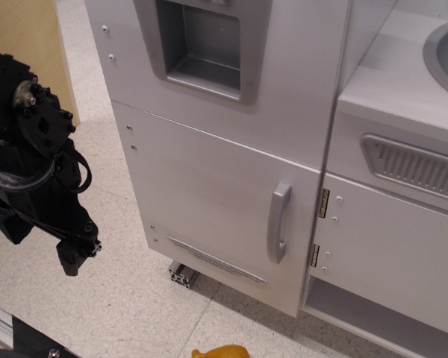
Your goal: Open low fridge
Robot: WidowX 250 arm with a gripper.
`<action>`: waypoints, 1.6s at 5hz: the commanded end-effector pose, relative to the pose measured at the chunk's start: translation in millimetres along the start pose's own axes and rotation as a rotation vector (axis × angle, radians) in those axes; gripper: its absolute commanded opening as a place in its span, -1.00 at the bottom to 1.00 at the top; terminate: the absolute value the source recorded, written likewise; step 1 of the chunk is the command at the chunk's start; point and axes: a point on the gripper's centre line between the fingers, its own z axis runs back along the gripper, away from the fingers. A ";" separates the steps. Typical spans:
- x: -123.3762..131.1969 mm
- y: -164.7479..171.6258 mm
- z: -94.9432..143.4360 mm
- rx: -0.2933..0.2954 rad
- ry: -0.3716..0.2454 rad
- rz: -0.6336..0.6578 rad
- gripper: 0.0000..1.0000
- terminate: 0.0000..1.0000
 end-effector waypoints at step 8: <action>130.0 -156.3 -20.5 -0.130 -0.168 -0.073 1.00 -1.00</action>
